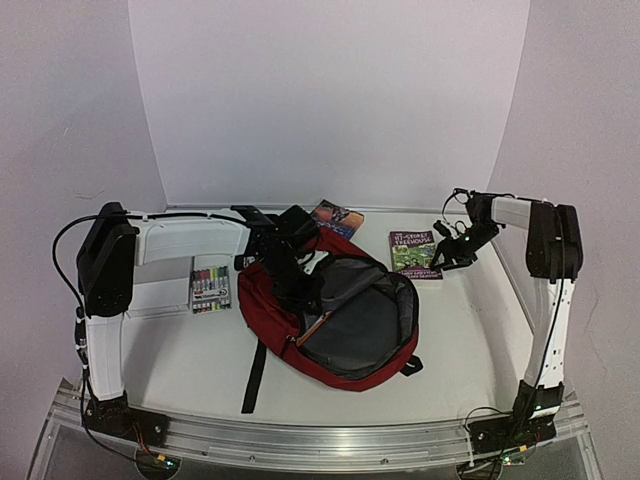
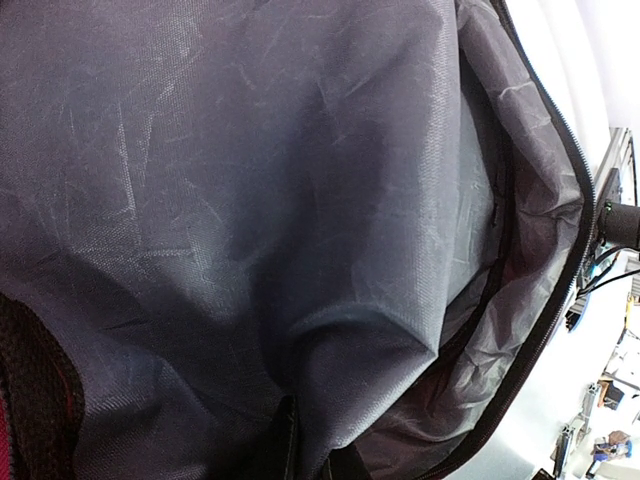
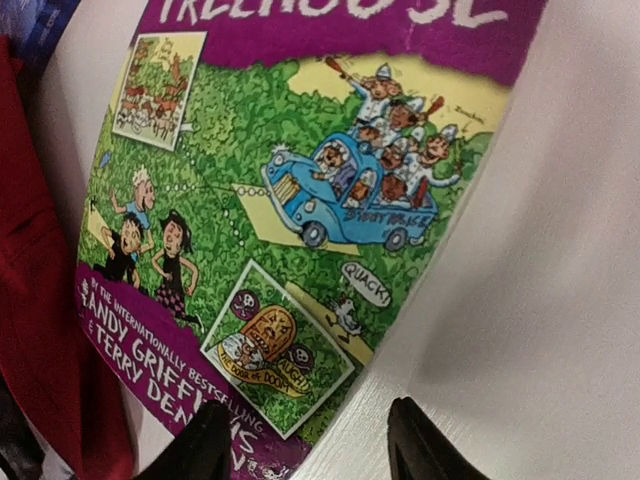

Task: Pack the student bag
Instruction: Pick up the book from the center of the board.

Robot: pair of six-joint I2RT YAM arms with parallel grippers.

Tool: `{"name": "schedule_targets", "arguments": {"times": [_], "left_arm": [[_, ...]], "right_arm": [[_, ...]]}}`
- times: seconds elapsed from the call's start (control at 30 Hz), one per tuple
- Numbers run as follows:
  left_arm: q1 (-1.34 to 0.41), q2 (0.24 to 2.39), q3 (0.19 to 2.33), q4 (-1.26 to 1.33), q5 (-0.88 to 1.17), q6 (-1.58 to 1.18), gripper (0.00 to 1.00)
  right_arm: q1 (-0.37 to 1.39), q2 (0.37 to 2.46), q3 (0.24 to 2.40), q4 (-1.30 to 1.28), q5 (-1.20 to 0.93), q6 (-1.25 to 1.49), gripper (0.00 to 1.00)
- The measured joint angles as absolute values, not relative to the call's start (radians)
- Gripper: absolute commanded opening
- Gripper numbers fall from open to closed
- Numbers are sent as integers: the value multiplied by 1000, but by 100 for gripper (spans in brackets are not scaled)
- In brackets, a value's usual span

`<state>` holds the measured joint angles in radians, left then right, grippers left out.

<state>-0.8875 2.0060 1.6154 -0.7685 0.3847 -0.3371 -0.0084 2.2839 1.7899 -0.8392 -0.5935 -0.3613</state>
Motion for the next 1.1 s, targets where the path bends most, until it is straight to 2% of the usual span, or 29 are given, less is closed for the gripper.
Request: {"name": "schedule_targets", "arguments": {"times": [0.13,0.3,0.37,0.6,0.9,1.1], "left_arm": [[-888,2006,1616,-768,385,-337,6],[-888,2006,1616,-768,385,-338,6],[-888,2006,1616,-768,384,-338,6],[-888,2006,1616,-768,385,-339,6],[-888,2008,1616,-768,384,-340,6],[-888,2011,1617,-769,383,-339,6]], "right_arm": [[-16,2351,1910,-849,-596,-277,59],[-27,2416,1973,-823,-644,-175,52],[-28,2422,1976,-818,-666,-151,43],[-21,2429,1977,-812,-735,-125,0],[-25,2424,1973,-808,-752,-122,0],[-50,2360,1899,-833,-733,-173,0]]}}
